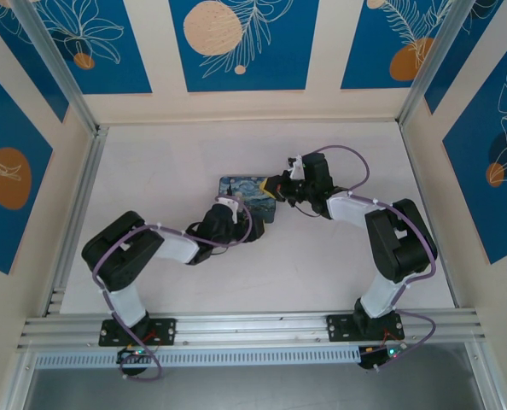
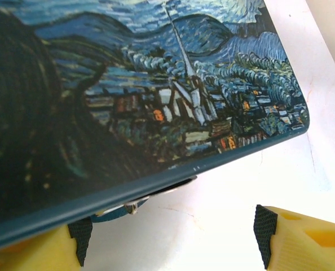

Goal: Unlock a padlock with a key

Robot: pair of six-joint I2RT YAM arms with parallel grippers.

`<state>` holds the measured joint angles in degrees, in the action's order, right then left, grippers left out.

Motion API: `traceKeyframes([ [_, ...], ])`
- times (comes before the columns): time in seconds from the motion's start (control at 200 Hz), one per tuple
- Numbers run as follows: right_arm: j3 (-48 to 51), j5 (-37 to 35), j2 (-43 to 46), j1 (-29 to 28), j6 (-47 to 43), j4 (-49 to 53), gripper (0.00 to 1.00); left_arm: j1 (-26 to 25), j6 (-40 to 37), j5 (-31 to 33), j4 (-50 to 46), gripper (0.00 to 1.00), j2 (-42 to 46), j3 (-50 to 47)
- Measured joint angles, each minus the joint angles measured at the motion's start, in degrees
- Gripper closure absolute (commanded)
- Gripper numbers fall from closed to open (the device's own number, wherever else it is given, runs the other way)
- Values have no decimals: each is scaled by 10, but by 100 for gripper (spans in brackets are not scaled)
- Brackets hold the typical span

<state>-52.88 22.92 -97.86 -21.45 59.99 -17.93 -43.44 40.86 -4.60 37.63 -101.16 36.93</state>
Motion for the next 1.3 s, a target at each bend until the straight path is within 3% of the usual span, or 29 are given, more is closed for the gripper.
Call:
traceKeyframes([
  [0.28, 0, 2, -19, 4, 0, -1, 100, -2, -6, -10, -5, 24, -17, 28],
  [0.82, -4, 7, -21, 14, 0, 5, 100, -2, 75, -21, 68, 25, -46, 33],
  [1.3, -4, 11, -37, 30, -1, 5, 100, -2, -45, 9, -84, 22, -8, 70],
])
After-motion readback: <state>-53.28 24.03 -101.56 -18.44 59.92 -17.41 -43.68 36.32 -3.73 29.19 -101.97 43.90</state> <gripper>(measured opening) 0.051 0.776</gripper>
